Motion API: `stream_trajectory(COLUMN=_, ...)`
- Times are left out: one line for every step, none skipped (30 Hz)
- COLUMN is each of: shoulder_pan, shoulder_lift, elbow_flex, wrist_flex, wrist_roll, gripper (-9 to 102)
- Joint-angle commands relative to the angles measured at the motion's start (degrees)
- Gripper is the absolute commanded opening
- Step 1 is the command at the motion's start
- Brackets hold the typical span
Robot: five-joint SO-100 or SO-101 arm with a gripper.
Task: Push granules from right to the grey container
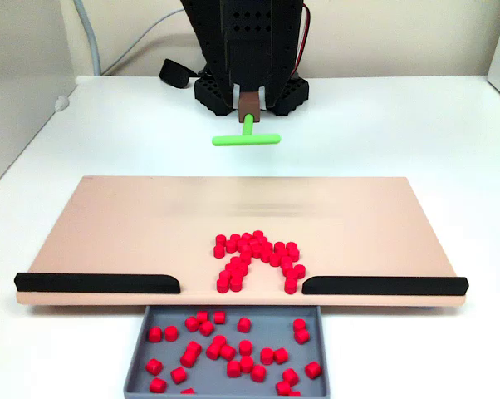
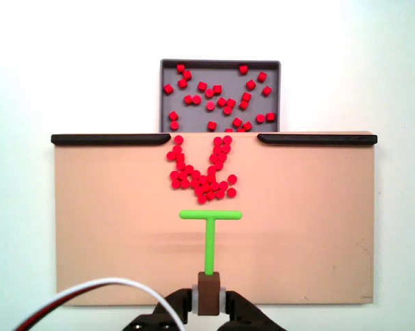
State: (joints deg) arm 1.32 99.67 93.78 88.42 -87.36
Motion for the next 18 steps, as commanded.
stream_trajectory(shoulder_pan=-0.09, shoulder_lift=2.64, elbow_flex=0.18, wrist_flex=0.18, wrist_roll=0.88, gripper=0)
stream_trajectory(shoulder_pan=-0.18, shoulder_lift=2.11, elbow_flex=0.18, wrist_flex=0.18, wrist_roll=0.62, gripper=0)
stream_trajectory(shoulder_pan=-0.18, shoulder_lift=1.76, elbow_flex=0.18, wrist_flex=0.18, wrist_roll=0.62, gripper=0)
stream_trajectory(shoulder_pan=-0.18, shoulder_lift=1.49, elbow_flex=0.18, wrist_flex=0.18, wrist_roll=0.53, gripper=0)
stream_trajectory(shoulder_pan=-0.18, shoulder_lift=1.32, elbow_flex=0.18, wrist_flex=0.18, wrist_roll=0.44, gripper=0)
stream_trajectory(shoulder_pan=-0.09, shoulder_lift=1.32, elbow_flex=0.18, wrist_flex=0.18, wrist_roll=0.44, gripper=0)
stream_trajectory(shoulder_pan=0.00, shoulder_lift=1.32, elbow_flex=0.18, wrist_flex=0.18, wrist_roll=0.35, gripper=0)
stream_trajectory(shoulder_pan=0.18, shoulder_lift=1.32, elbow_flex=0.18, wrist_flex=0.18, wrist_roll=0.26, gripper=0)
stream_trajectory(shoulder_pan=0.26, shoulder_lift=1.32, elbow_flex=0.18, wrist_flex=0.18, wrist_roll=0.26, gripper=0)
stream_trajectory(shoulder_pan=0.35, shoulder_lift=1.32, elbow_flex=0.18, wrist_flex=0.18, wrist_roll=0.26, gripper=0)
stream_trajectory(shoulder_pan=0.35, shoulder_lift=1.23, elbow_flex=0.18, wrist_flex=0.18, wrist_roll=0.18, gripper=0)
stream_trajectory(shoulder_pan=0.35, shoulder_lift=1.05, elbow_flex=0.18, wrist_flex=0.18, wrist_roll=0.18, gripper=0)
stream_trajectory(shoulder_pan=0.35, shoulder_lift=1.05, elbow_flex=0.18, wrist_flex=0.18, wrist_roll=0.09, gripper=0)
stream_trajectory(shoulder_pan=0.26, shoulder_lift=0.97, elbow_flex=0.18, wrist_flex=0.18, wrist_roll=-0.09, gripper=0)
stream_trajectory(shoulder_pan=0.26, shoulder_lift=0.97, elbow_flex=0.18, wrist_flex=0.18, wrist_roll=-0.35, gripper=0)
stream_trajectory(shoulder_pan=0.18, shoulder_lift=0.97, elbow_flex=0.18, wrist_flex=0.18, wrist_roll=-0.35, gripper=0)
stream_trajectory(shoulder_pan=0.18, shoulder_lift=0.88, elbow_flex=0.18, wrist_flex=0.18, wrist_roll=-0.44, gripper=0)
stream_trajectory(shoulder_pan=0.26, shoulder_lift=0.79, elbow_flex=0.18, wrist_flex=0.18, wrist_roll=-0.62, gripper=0)
